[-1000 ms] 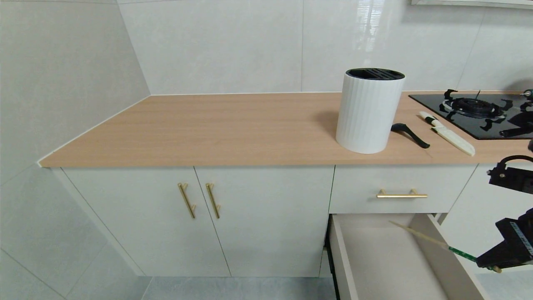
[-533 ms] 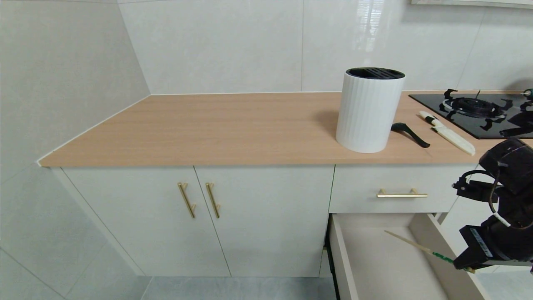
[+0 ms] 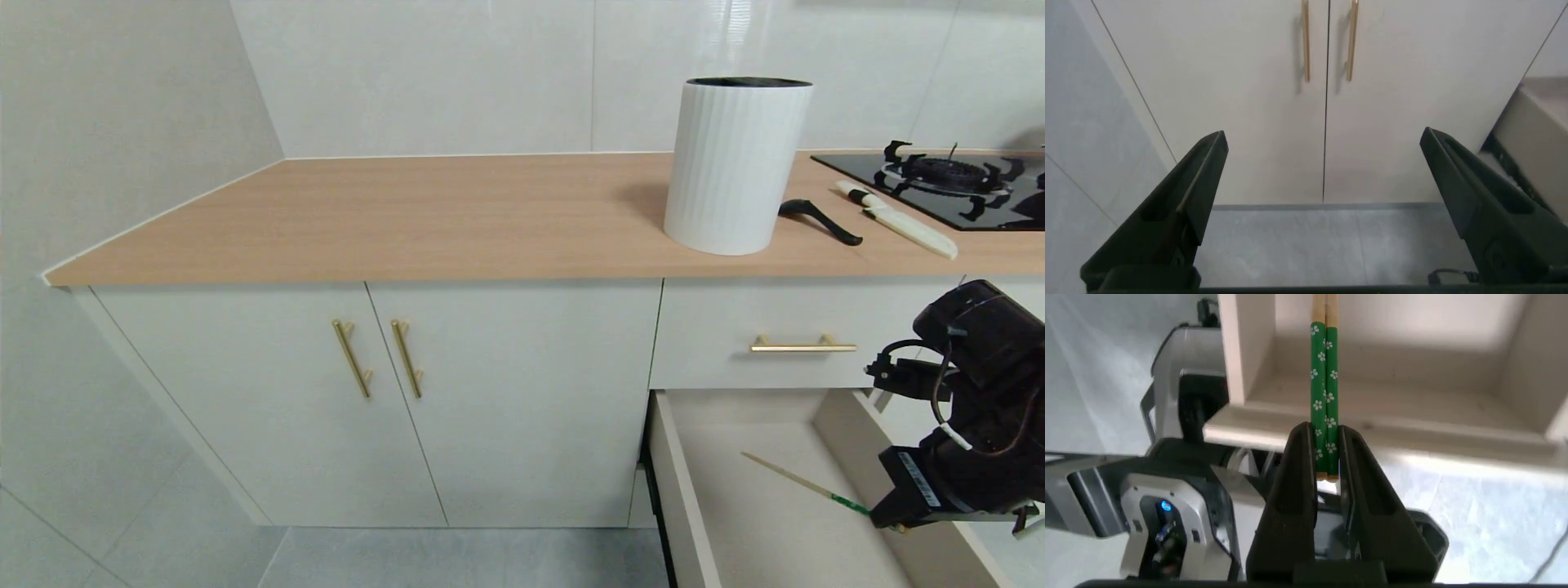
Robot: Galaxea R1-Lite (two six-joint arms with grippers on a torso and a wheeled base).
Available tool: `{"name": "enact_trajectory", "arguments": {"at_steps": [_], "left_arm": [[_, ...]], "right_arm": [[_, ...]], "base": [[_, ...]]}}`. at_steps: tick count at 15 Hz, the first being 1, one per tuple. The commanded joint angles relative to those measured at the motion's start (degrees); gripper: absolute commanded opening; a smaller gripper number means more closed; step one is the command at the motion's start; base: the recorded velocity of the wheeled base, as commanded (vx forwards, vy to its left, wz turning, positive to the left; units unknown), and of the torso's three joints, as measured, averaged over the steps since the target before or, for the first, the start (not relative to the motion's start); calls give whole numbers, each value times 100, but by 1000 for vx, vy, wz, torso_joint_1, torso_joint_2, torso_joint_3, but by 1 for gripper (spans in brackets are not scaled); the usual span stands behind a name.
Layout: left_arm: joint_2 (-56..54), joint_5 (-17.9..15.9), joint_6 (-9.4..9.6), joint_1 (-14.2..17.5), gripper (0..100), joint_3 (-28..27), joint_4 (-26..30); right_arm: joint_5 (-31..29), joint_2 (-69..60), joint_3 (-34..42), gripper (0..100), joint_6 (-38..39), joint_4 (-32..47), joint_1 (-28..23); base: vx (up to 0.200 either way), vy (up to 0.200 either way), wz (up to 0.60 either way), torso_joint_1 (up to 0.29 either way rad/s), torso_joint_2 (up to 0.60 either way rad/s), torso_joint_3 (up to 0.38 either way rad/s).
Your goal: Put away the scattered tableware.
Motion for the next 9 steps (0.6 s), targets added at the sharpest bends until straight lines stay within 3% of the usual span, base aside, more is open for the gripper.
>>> {"name": "enact_trajectory", "arguments": {"at_steps": [1, 7, 9], "left_arm": [[8, 0, 0, 1, 100, 0, 1], [8, 0, 0, 1, 100, 0, 1], [8, 0, 0, 1, 100, 0, 1]], "right_arm": [[2, 21, -4, 0, -1, -17, 3], [-113, 4, 92, 0, -1, -307, 3], [-113, -5, 110, 0, -1, -474, 3]], "base": [[0, 0, 0, -168, 461, 276], [0, 0, 0, -145, 441, 287], [0, 0, 0, -51, 161, 93]]}}
